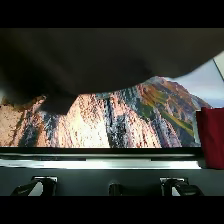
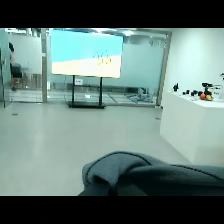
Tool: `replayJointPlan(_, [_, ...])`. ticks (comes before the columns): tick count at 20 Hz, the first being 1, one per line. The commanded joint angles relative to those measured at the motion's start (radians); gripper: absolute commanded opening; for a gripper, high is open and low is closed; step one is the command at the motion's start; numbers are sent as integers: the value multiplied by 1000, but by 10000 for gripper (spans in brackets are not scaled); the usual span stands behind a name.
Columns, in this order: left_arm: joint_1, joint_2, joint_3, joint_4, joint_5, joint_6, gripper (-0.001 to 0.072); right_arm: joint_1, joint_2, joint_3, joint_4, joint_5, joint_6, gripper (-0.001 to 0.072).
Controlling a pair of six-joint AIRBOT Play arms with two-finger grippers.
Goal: Fold the shirts.
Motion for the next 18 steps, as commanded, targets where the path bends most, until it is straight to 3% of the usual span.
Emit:
replayJointPlan(1, [0,5,30,11,31,-19,31,0,40,18,-44,64,21,42])
replayJointPlan(4, [0,-71,26,15,-21,-18,30,0,-34,18,-86,156,63,42])
replayJointPlan(7, [-3,-201,-69,15,-150,16,31,0,-207,2,-115,382,38,42])
replayJointPlan(9, [-25,-300,-199,16,-172,94,31,0,-365,-45,-137,443,8,42])
replayJointPlan(11, [-60,-414,-344,15,-140,145,31,0,-525,-110,-132,380,9,42])
replayJointPlan(14, [-133,-607,-486,15,28,213,32,0,-767,-133,-133,209,32,42])
replayJointPlan(18, [-201,-818,-491,11,161,243,32,0,-943,-133,-128,104,208,43])
